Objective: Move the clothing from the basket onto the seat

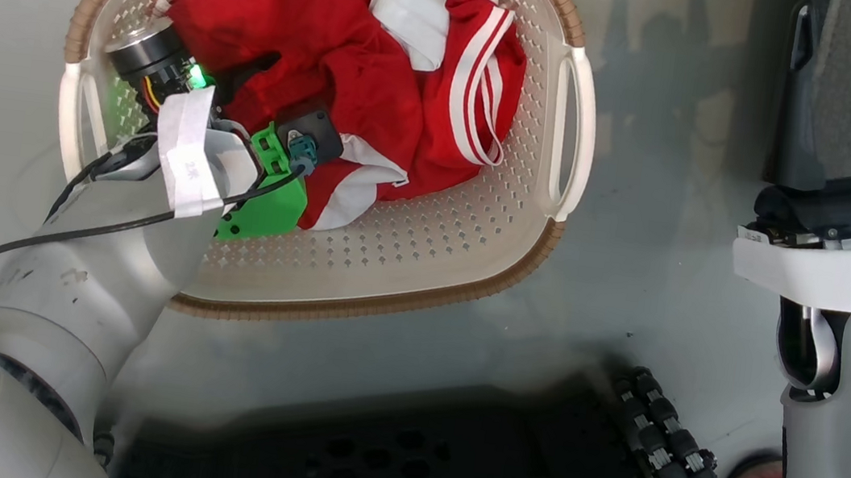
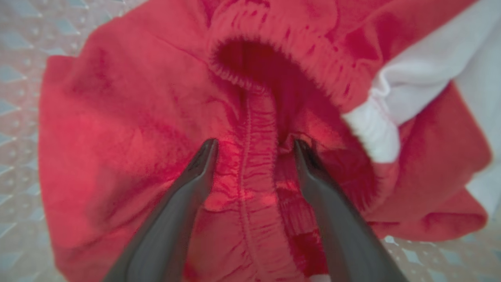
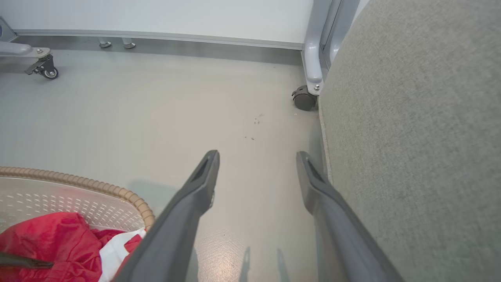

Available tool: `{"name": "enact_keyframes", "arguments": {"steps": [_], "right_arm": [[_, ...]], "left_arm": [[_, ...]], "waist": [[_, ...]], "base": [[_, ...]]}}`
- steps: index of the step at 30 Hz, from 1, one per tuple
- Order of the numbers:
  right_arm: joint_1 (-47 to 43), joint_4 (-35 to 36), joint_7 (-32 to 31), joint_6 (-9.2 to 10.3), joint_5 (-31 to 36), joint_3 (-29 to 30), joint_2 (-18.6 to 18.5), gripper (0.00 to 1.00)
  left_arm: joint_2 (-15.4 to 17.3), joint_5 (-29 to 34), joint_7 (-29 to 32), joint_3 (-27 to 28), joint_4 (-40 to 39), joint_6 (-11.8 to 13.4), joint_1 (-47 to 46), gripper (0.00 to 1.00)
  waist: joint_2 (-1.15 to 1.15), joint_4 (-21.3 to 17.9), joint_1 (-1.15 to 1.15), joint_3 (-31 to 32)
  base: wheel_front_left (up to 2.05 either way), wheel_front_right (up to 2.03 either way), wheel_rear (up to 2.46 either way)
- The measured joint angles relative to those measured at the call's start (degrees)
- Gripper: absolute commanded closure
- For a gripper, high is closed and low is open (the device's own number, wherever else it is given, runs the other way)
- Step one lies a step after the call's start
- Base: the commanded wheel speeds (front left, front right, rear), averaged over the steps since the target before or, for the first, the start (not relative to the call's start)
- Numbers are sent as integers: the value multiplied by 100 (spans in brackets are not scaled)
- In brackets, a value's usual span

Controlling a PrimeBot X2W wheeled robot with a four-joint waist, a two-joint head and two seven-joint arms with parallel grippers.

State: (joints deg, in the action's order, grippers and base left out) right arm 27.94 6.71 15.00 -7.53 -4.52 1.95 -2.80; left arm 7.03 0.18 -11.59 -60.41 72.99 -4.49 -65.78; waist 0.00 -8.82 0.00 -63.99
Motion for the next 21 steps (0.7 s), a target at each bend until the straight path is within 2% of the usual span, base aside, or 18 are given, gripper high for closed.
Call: {"name": "enact_keyframes", "arguments": {"steps": [7, 8, 9, 21], "right_arm": [[-1, 32, 0, 0, 40, 13, 0, 0], [-1, 32, 0, 0, 40, 14, 0, 0], [-1, 32, 0, 0, 40, 13, 0, 0], [80, -85, 0, 0, -59, -22, 0, 0]], "left_arm": [[-77, -64, 246, -45, 45, -8, -13, 0], [-83, -64, 242, -64, 48, -12, -18, 48], [-89, -66, 222, -68, 53, -2, -29, 100], [-90, -182, 165, -133, 78, 24, -82, 100]], "waist": [[0, 73, 0, -77], [0, 80, 0, -81], [0, 83, 0, -85], [0, 31, 0, -13]], "base": [[0, 0, 0], [0, 0, 0], [0, 0, 0], [0, 0, 0]]}}
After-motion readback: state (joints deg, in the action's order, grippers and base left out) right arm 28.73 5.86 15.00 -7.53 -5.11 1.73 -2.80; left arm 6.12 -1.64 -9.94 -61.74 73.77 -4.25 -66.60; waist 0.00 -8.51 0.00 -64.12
